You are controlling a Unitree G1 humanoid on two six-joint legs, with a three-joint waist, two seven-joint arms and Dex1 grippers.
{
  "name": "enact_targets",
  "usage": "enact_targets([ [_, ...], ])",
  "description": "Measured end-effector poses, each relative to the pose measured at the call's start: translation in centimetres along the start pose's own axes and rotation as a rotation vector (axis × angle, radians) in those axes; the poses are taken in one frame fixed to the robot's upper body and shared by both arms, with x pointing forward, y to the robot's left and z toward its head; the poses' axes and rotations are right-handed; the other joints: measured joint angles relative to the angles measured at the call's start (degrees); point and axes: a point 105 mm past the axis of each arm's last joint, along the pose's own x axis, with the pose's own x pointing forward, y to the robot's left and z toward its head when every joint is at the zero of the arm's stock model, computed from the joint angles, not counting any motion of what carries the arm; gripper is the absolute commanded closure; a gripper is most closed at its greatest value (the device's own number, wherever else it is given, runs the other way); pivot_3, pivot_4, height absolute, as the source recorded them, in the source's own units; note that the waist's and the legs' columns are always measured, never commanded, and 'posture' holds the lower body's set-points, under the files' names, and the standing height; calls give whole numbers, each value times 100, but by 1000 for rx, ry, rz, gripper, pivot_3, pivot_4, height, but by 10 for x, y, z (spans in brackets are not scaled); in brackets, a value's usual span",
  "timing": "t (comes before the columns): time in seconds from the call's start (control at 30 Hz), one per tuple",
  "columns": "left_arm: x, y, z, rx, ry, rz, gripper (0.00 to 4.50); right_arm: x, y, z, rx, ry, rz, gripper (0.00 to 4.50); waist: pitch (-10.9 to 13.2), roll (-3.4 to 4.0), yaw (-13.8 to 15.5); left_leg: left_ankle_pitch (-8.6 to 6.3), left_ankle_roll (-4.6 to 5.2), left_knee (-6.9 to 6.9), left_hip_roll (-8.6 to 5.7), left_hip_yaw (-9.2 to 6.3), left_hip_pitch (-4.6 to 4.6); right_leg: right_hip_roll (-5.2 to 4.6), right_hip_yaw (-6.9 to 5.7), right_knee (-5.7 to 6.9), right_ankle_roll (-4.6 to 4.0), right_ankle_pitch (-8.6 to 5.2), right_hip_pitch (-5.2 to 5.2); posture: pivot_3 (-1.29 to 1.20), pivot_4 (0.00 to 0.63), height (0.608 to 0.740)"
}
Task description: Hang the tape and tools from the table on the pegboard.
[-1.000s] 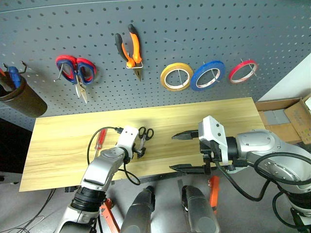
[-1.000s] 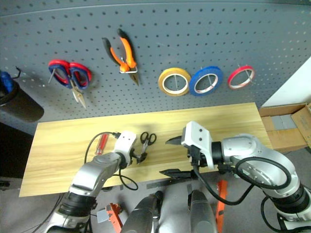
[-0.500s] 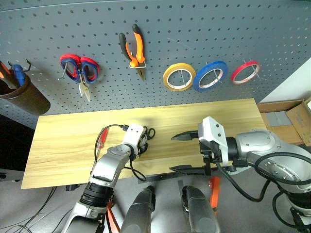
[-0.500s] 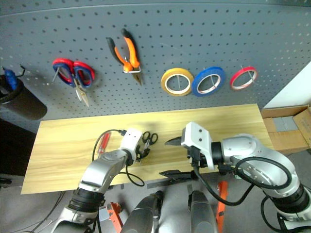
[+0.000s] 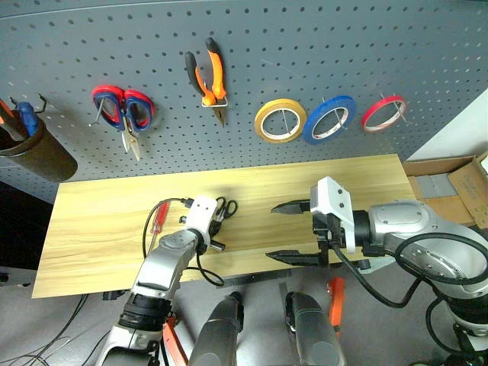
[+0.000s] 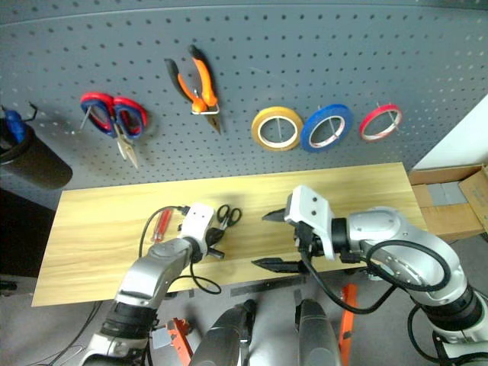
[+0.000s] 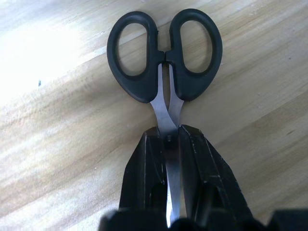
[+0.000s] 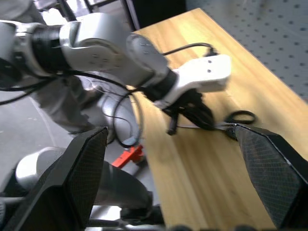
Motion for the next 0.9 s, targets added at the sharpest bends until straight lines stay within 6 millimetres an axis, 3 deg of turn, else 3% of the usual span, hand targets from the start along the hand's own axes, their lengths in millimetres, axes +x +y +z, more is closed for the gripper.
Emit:
enact_targets([
  [0.1, -11, 10, 1, -9, -74, 36, 4399, 3, -4, 9, -41, -45, -17, 0, 35, -17, -10, 0, 0, 0, 3, 0, -1, 0, -2, -4, -4, 3, -1, -153, 400, 740],
  [0.23, -39, 27, 22, -5, -264, 109, 4399, 4, -13, 21, -117, -86, -63, 0, 48, -16, 4, 0, 0, -2, 7, -1, -11, 1, -12, -37, -1, 20, 0, -144, 397, 740],
  [0.57, -107, 24, 55, -1, -545, 146, 4399, 8, -24, 49, -200, -182, -66, 0, 59, -11, 26, -8, 9, 1, 11, 3, -18, 2, -15, -43, 1, 23, -2, -107, 381, 740],
  [0.7, -125, 30, 66, 22, -599, 214, 4399, 8, -33, 53, -202, -212, -81, 0, 59, -12, 47, -7, 9, 2, 9, 4, -18, 2, -17, -44, 1, 23, -1, -83, 369, 740],
  [0.9, -145, 39, 102, 39, -737, 318, 4399, 5, -48, 65, -293, -286, -159, 0, 59, -12, 72, -7, 7, 3, 10, 6, -19, 3, -22, -40, 1, 24, -3, -70, 358, 740],
])
